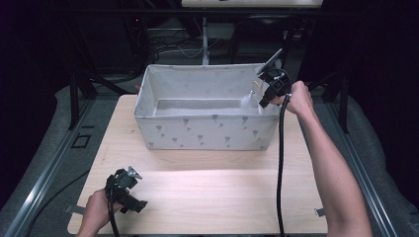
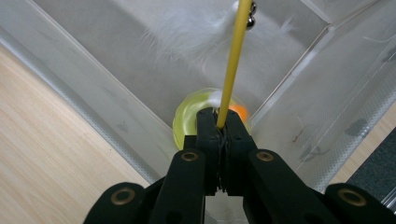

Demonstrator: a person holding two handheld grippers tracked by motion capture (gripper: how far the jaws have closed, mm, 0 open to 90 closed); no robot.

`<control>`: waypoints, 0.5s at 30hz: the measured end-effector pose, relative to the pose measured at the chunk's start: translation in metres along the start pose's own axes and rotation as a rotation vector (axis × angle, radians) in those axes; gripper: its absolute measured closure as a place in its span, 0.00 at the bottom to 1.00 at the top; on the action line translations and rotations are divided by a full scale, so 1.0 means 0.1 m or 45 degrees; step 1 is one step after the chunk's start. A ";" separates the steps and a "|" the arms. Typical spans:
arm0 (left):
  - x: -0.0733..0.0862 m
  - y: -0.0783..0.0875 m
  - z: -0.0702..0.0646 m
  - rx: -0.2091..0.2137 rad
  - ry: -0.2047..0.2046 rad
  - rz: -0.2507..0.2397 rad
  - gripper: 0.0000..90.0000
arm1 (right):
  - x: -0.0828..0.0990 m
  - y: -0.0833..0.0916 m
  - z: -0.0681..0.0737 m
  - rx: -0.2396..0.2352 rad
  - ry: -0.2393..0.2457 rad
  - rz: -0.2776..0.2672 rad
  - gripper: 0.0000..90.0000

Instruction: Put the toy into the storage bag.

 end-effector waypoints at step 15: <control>0.00 0.00 0.00 0.002 -0.003 0.000 0.00 | 0.03 -0.23 -0.08 -0.034 -0.048 0.084 0.98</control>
Point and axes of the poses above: each handheld gripper's, and its own axes: y roughly backward along the jaws, x roughly out of its underside, z roughly to its left, the point moved 1 cm from there along -y, roughly forward along the jaws, and after that the axes turned 3 degrees about z, right-handed, at the moved point
